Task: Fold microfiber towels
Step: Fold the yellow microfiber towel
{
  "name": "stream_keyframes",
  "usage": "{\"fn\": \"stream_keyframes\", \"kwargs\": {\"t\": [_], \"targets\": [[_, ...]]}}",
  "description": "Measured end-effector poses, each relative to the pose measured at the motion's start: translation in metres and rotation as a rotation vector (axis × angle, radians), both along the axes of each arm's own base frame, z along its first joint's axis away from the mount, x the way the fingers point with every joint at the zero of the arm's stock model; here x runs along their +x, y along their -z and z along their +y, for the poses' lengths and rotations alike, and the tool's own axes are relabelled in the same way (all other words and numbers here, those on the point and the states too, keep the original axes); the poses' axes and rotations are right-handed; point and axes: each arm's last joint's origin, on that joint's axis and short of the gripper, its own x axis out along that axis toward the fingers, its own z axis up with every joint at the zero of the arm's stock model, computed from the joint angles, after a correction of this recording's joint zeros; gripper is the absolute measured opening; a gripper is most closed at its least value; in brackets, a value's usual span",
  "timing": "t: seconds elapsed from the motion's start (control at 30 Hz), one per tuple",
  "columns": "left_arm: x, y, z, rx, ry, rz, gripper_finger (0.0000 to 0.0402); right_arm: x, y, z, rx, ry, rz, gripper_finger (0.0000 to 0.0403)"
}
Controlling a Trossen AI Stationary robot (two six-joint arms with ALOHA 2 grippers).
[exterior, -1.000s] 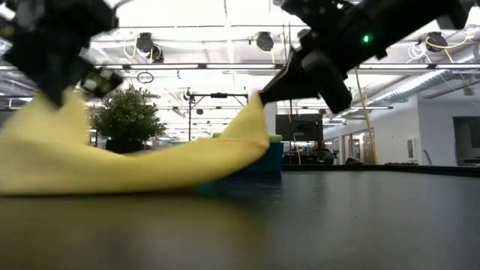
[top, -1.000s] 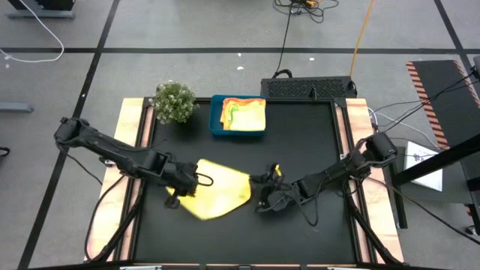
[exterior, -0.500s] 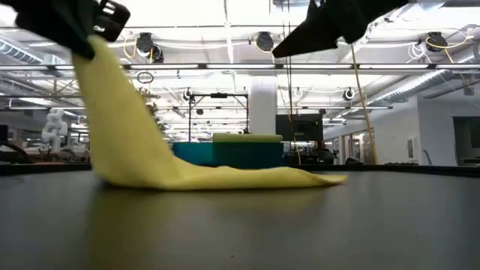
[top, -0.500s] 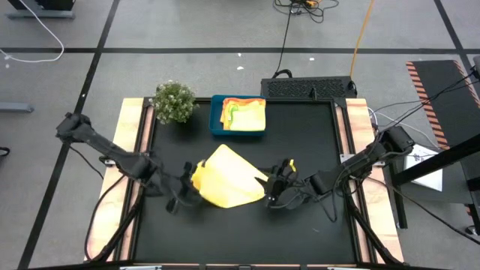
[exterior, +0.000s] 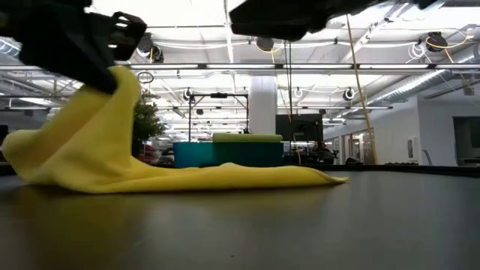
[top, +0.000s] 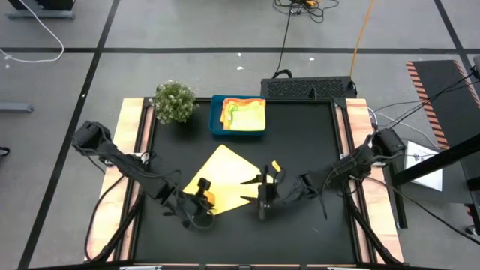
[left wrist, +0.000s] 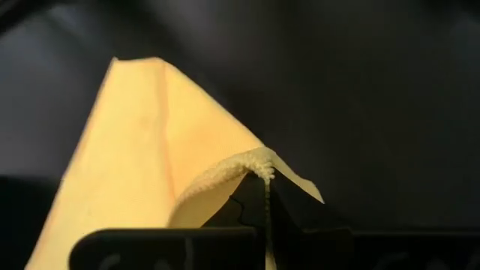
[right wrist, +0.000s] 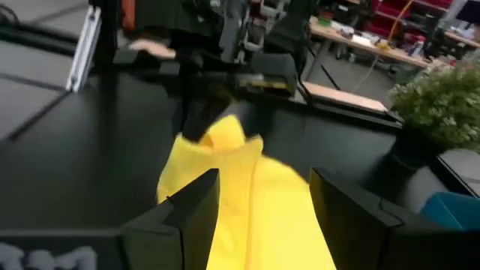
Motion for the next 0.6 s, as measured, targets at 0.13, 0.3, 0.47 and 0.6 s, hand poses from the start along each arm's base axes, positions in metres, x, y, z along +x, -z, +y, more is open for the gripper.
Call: {"fn": "stream_keyframes", "kwargs": {"t": [0.13, 0.3, 0.47, 0.6], "targets": [[0.006, -0.003, 0.0, -0.024, -0.023, -0.053, 0.0005, 0.009, 0.002, -0.006, 0.045, -0.022, -0.046, 0.0199], [0.005, -0.003, -0.001, -0.02, -0.023, -0.056, 0.0003, 0.015, 0.017, -0.008, 0.081, -0.002, -0.022, 0.0199], [0.003, -0.003, -0.005, -0.005, 0.002, -0.069, 0.0006, 0.021, 0.033, -0.006, 0.124, -0.017, -0.003, 0.0199], [0.003, -0.003, -0.005, 0.014, 0.019, -0.069, 0.0004, 0.023, 0.036, -0.004, 0.137, -0.026, -0.024, 0.0199]]}}
